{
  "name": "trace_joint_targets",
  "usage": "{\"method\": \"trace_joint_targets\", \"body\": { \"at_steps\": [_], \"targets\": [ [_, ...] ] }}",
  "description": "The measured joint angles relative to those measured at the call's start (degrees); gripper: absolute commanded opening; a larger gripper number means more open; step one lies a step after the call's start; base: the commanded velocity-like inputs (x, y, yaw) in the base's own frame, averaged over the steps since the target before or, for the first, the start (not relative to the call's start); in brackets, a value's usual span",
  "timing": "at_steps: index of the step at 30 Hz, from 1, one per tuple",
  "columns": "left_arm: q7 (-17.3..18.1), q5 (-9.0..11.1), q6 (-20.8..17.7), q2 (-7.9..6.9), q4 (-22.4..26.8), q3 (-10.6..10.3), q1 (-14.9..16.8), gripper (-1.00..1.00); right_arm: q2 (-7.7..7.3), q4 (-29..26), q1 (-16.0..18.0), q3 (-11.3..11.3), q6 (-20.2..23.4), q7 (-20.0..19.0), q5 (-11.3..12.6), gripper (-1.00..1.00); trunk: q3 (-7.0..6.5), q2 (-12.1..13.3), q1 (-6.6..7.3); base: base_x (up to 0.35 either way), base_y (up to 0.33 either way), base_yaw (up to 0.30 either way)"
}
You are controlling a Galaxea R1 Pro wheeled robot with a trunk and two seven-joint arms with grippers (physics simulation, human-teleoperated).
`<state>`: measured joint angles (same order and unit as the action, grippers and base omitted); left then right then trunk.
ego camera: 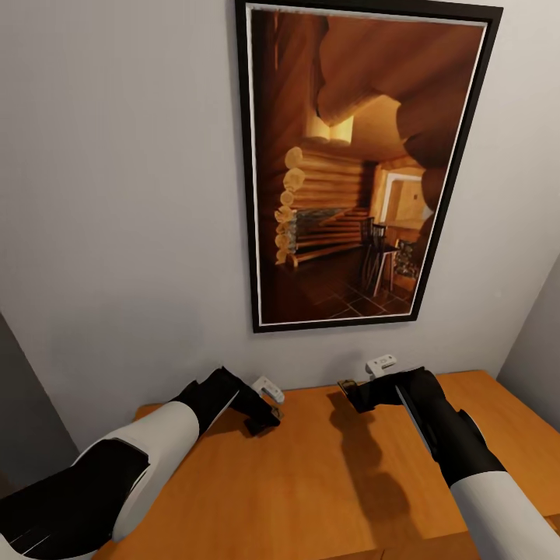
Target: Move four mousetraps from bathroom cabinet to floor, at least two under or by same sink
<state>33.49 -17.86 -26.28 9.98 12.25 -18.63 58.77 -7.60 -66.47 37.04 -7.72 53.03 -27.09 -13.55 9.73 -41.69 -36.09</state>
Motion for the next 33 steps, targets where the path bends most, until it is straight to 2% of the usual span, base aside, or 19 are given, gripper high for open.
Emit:
{"method": "trace_joint_targets", "body": {
  "at_steps": [6,15,29,33],
  "targets": [
    [0.0,0.0,0.0,0.0,-0.1,0.0,0.0,1.0,0.0,0.0,0.0,0.0,0.0,0.0,0.0,-1.0,0.0,0.0,0.0,0.0,0.0,0.0],
    [0.0,-0.1,0.0,0.0,-0.1,0.0,0.0,1.0,0.0,0.0,0.0,0.0,0.0,0.0,0.0,-1.0,1.62,-3.6,-1.97,0.0,0.0,0.0],
    [0.0,0.0,0.0,0.0,-0.1,0.0,0.0,1.0,0.0,0.0,0.0,0.0,0.0,0.0,-0.1,-1.0,1.62,-3.6,-1.98,0.0,0.0,0.0],
    [0.0,-0.2,0.1,0.0,0.3,0.0,0.1,1.0,0.0,0.0,0.0,0.0,0.0,0.0,-0.1,-1.0,2.32,-5.2,-2.84,0.0,0.0,0.0]
  ]
}}
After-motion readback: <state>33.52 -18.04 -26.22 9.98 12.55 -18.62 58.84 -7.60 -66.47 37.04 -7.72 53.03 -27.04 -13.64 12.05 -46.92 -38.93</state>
